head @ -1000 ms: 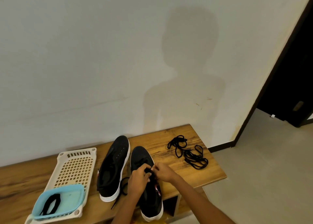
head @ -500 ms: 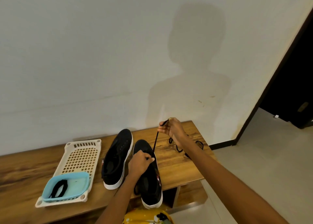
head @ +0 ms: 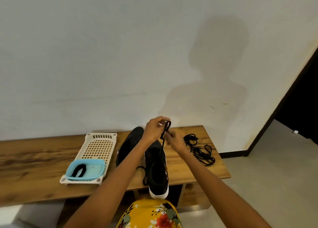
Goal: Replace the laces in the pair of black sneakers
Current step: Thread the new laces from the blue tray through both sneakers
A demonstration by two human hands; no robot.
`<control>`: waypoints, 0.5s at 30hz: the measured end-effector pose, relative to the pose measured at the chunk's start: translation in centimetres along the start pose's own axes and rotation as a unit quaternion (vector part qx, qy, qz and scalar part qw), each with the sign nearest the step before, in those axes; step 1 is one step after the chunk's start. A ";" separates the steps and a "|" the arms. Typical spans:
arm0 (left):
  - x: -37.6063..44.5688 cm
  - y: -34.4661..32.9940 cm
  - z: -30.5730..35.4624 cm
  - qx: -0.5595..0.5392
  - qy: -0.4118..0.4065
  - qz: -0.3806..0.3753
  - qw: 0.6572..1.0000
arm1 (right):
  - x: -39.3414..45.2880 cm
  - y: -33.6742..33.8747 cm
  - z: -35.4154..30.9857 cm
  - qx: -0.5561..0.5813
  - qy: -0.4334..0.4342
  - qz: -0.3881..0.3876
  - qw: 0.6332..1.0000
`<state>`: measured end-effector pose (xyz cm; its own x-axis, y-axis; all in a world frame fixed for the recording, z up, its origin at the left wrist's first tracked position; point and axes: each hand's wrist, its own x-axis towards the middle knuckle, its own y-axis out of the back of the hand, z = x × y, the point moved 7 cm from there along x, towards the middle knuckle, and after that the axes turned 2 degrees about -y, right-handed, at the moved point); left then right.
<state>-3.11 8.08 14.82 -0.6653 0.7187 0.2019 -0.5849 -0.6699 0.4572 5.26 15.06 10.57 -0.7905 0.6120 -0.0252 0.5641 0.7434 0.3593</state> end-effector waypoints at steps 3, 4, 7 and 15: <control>-1.1 0.8 -2.8 0.024 0.046 0.005 0.999 | 1.3 3.1 -2.7 0.081 0.002 0.081 0.993; -1.8 0.9 -4.0 0.046 0.061 0.002 0.997 | 1.6 4.1 -3.4 0.097 0.005 0.093 0.991; -4.4 0.8 -7.6 0.095 0.109 -0.003 0.989 | 1.7 6.0 -4.9 0.110 0.030 0.101 0.988; -9.1 -0.7 -14.6 0.143 0.209 -0.018 0.967 | 1.1 6.9 1.1 0.181 -0.091 0.172 0.964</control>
<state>-3.47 -0.68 -0.02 -0.8110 0.5631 -0.1588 -0.4988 -0.5235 0.6908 8.52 21.16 12.02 -0.5053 0.8520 -0.1371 0.8578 0.5132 0.0281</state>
